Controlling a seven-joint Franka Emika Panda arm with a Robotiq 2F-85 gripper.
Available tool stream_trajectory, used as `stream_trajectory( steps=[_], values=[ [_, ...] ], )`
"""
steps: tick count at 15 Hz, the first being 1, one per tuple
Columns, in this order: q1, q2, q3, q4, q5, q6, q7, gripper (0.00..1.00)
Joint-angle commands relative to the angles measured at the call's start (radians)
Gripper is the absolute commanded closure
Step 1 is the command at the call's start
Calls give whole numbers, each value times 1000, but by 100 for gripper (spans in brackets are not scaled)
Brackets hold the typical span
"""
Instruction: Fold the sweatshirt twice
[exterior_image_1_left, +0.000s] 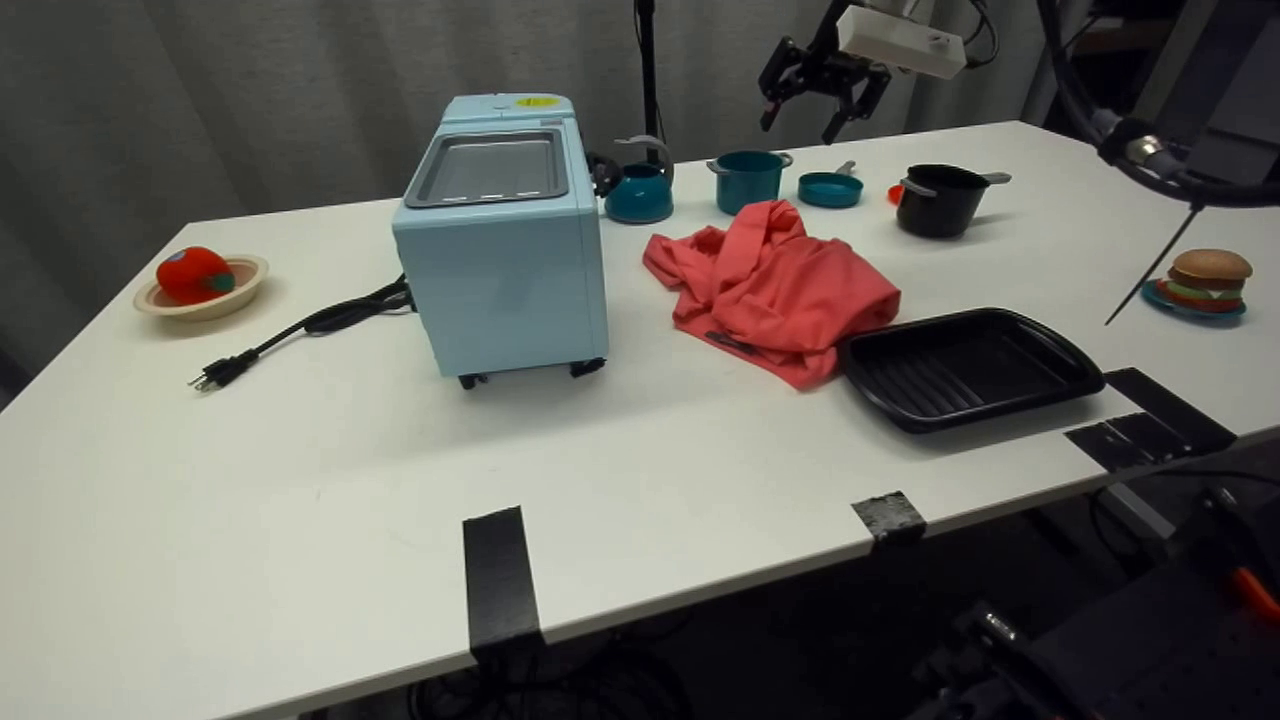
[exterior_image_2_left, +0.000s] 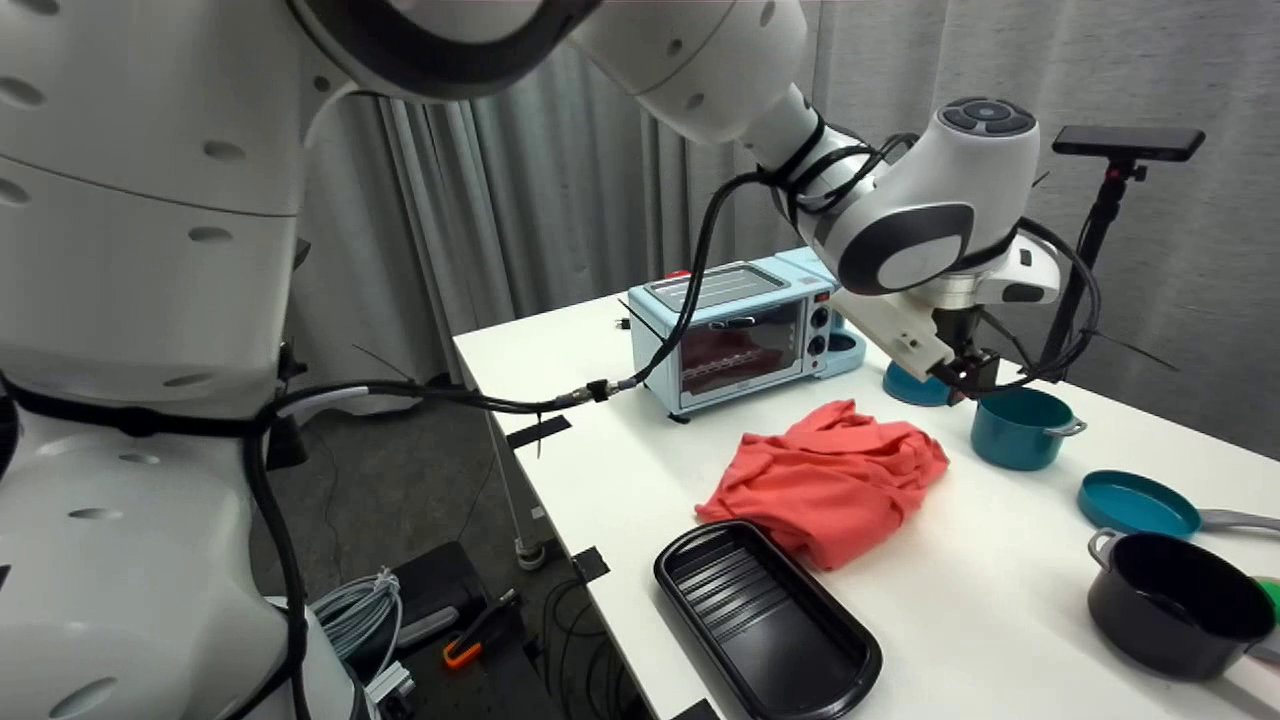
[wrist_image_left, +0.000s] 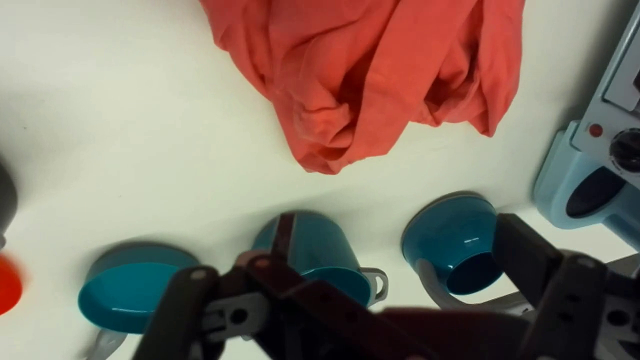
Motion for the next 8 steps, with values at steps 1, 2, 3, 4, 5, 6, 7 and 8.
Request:
stream_trajectory(
  steps=[1,2,3,4,5,6,7,8],
  values=[
    [-29,149,30,182,24,-60,36,0],
    [-34,188,35,231,19,-94,45,0],
    [-37,218,41,265,16,-121,52,0],
    [-40,250,47,306,16,-157,59,0],
    [-37,279,45,343,9,-188,73,0],
    [-35,309,43,380,4,-217,85,0],
    [-31,331,36,411,-4,-244,103,0],
    [-28,351,29,438,-10,-265,117,0]
  ],
)
